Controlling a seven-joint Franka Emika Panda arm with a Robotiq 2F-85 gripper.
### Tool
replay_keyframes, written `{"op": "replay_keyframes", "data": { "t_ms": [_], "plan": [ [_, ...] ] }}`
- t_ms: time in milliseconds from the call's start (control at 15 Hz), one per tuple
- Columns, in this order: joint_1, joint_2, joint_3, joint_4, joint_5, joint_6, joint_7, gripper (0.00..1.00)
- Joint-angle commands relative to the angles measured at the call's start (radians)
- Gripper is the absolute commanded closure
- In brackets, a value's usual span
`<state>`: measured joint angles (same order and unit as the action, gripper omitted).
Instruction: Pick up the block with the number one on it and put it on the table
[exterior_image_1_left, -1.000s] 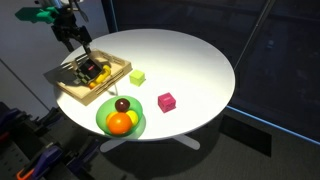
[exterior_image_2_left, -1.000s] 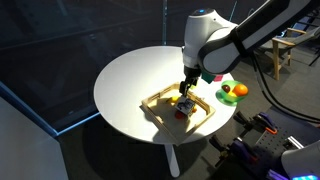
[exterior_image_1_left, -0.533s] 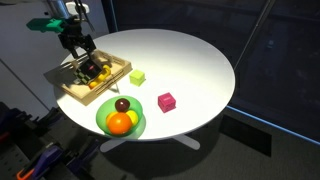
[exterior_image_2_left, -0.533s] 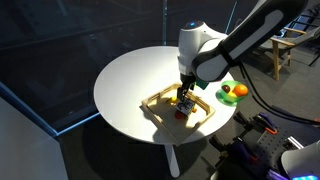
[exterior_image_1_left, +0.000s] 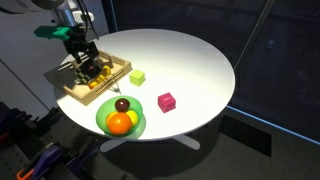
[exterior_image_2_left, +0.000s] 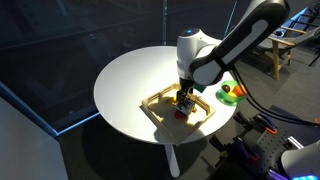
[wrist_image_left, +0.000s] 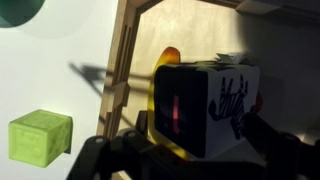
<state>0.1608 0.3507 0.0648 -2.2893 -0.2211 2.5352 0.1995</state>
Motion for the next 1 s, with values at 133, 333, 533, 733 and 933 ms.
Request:
{"op": "replay_keyframes", "data": {
  "t_ms": [133, 333, 533, 733, 933],
  "plan": [
    [0.033, 0.037, -0.027, 0.043, -0.008, -0.029, 0.034, 0.51],
    [0.046, 0.032, -0.033, 0.062, -0.007, -0.075, 0.052, 0.75],
    [0.044, -0.014, -0.027, 0.061, 0.007, -0.124, 0.051, 0.95],
    [0.035, -0.062, -0.025, 0.058, 0.014, -0.167, 0.049, 0.99],
    [0.017, -0.118, -0.029, 0.059, 0.025, -0.212, 0.049, 0.98]
  ]
}}
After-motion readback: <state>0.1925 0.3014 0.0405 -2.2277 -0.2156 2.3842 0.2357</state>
